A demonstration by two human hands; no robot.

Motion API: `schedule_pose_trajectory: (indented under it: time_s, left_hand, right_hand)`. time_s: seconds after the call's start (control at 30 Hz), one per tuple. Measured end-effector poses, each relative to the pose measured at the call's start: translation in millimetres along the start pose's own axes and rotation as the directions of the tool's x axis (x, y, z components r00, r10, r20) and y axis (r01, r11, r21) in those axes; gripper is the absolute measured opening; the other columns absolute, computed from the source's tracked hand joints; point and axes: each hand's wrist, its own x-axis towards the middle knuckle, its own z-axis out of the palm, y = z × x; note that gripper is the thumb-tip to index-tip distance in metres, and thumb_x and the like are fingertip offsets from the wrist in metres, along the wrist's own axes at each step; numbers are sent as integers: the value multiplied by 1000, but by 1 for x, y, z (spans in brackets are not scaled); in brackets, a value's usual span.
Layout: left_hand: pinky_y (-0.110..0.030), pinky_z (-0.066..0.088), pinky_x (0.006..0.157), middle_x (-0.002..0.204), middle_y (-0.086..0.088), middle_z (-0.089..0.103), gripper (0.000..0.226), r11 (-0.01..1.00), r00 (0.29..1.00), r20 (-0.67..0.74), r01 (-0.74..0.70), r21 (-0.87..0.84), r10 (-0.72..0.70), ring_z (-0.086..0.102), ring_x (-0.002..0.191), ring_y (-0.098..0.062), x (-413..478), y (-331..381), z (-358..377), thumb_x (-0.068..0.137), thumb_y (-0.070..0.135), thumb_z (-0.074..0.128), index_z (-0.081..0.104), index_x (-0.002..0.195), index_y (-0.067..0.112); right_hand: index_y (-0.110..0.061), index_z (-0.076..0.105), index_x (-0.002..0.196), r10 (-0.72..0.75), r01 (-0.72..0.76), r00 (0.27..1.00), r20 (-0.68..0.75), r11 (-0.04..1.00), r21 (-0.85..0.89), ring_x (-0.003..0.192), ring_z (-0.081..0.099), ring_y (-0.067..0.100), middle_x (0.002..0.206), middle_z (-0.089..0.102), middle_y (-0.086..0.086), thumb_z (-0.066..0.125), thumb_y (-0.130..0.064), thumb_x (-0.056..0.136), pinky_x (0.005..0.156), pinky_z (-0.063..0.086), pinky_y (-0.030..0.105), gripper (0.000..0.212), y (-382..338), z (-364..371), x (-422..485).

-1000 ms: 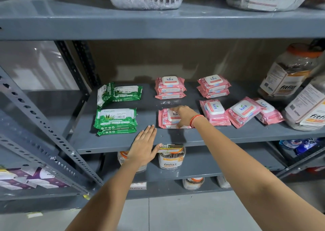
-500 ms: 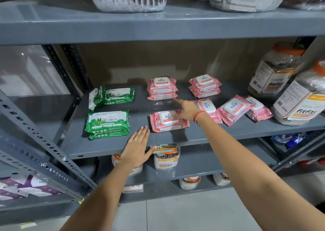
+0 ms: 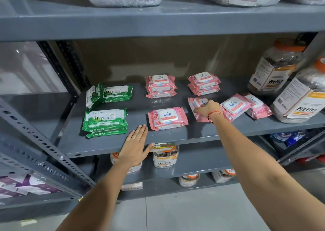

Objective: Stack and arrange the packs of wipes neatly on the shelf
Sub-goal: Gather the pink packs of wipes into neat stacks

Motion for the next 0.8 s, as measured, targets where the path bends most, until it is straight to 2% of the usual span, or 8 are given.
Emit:
schedule_pose_trajectory:
  time_s: [0.07,0.23,0.3,0.4,0.5,0.63,0.7,0.8]
  left_hand:
    - [-33,-5,118,159,-6,-4,72,1000,1000,-6,7,-3,-7,-7,146,-17,0,0,0,95,55,14,-1,149,10]
    - [-34,-4,119,159,-6,-4,72,1000,1000,-5,9,-3,-9,-7,146,-17,0,2,1,94,56,11,-1,149,10]
    - [-33,-5,118,159,-5,-4,71,1000,1000,-8,10,-9,-10,-7,146,-17,0,2,1,96,55,15,-1,149,10]
    - [-34,-4,118,159,-6,-3,70,1000,1000,-10,8,-23,-9,-7,146,-17,-1,2,-1,97,53,17,0,149,10]
    - [-34,-4,118,159,-6,-4,70,1000,1000,-5,13,-9,-13,-7,146,-17,-1,2,-2,97,54,16,-1,149,10]
    - [-34,-4,118,159,-6,-4,71,1000,1000,0,13,0,-13,-7,146,-17,-1,2,-2,96,55,15,-1,149,11]
    - [-35,-4,118,159,-6,-4,71,1000,1000,0,14,-3,-14,-7,146,-17,-1,2,-2,96,55,15,-1,149,11]
    - [-35,-4,118,159,-6,-3,70,1000,1000,0,14,-5,-14,-7,146,-17,-1,2,-1,96,55,16,-1,149,11]
  right_hand:
    - [-4,56,115,-33,32,999,6,995,90,89,59,28,114,64,14,73,-42,73,73,47,33,59,-7,-3,-4]
    - [-5,59,107,-197,195,980,-11,962,190,83,57,23,109,66,13,77,-44,69,71,47,32,58,-41,0,-28]
    - [-4,57,109,-272,270,962,-5,953,140,84,54,23,109,64,13,77,-46,68,70,45,32,62,-56,6,-42]
    - [-3,51,119,-351,350,935,60,936,24,105,56,30,120,57,15,77,-46,69,83,48,37,70,-68,23,-59]
    - [-3,44,127,-361,369,928,92,924,-98,118,50,33,127,50,17,75,-48,71,96,46,42,78,-71,34,-67]
    - [-4,36,136,-337,364,928,157,909,-202,128,41,34,137,42,17,70,-57,72,103,40,46,91,-76,26,-66]
    - [-6,37,136,-354,372,928,114,898,-235,129,39,33,138,42,16,68,-59,72,102,40,46,89,-80,21,-65]
    - [-10,49,127,-401,407,913,80,873,-270,123,45,31,130,51,13,66,-56,76,97,44,44,71,-87,22,-65]
